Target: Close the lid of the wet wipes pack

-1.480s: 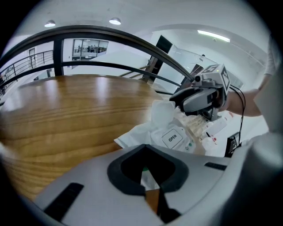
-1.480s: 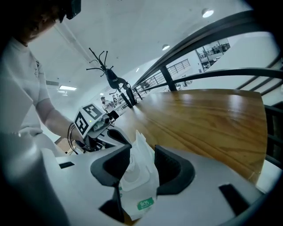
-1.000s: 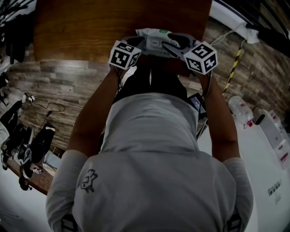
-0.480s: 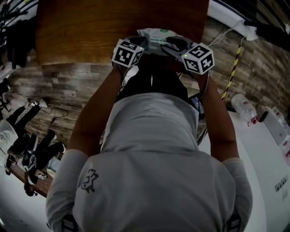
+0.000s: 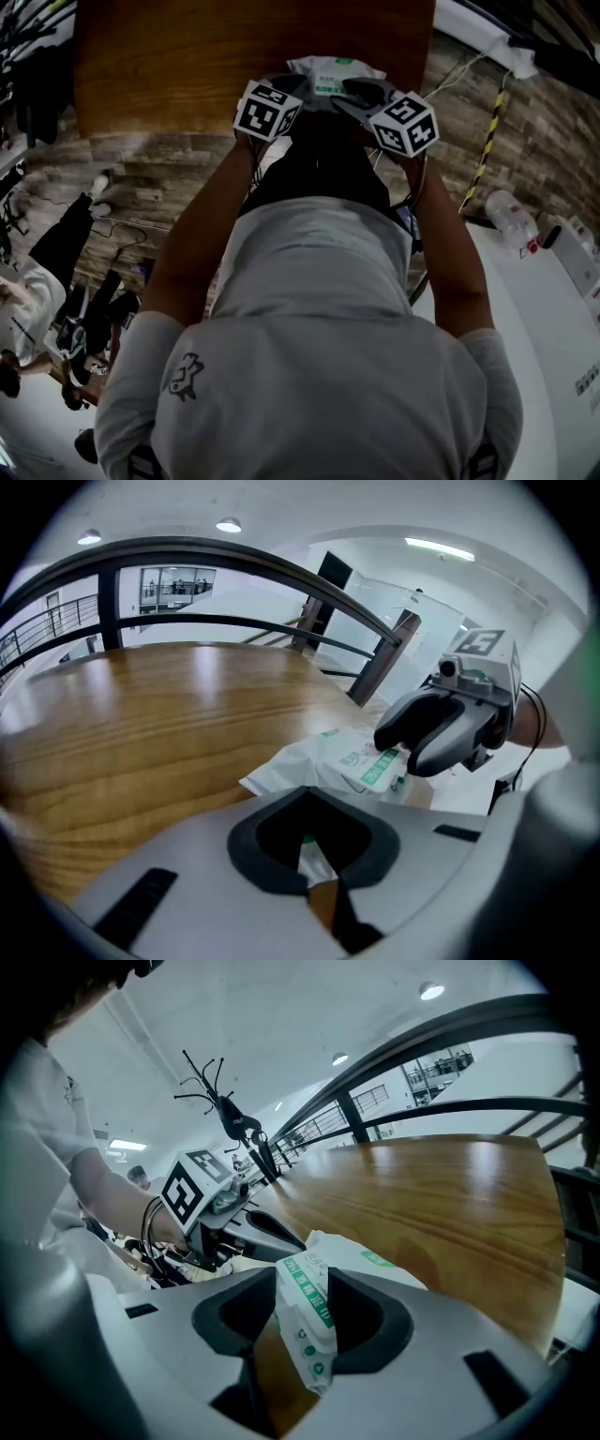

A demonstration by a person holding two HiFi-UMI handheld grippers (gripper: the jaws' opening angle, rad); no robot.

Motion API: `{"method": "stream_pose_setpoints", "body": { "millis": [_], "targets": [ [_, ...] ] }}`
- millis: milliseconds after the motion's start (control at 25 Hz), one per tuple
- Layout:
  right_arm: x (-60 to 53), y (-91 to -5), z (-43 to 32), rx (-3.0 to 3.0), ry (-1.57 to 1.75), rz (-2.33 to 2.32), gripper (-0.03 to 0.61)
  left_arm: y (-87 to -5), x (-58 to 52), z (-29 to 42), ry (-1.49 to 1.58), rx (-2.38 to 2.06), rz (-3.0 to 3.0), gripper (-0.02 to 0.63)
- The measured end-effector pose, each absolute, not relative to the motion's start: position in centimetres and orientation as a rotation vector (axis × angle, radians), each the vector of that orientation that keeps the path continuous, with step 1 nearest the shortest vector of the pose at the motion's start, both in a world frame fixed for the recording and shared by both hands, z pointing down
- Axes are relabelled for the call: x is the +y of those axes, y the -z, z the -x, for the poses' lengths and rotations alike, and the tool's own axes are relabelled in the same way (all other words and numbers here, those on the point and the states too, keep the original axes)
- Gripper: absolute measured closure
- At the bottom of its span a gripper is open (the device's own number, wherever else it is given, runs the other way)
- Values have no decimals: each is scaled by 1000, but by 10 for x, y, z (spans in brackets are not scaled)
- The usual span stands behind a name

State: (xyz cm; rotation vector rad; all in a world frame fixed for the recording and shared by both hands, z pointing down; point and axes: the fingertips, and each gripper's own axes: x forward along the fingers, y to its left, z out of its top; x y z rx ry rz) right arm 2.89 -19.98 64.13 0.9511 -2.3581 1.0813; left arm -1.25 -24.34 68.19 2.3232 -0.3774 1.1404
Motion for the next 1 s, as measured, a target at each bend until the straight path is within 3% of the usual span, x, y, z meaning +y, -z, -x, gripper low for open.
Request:
{"method": "stream_pose_setpoints", "body": {
  "millis": [1000],
  "targets": [
    [-202,-666,-29,-2208,-830,-1075,459,-683,-242,12,-1132,-367,-2336,604]
  ]
}}
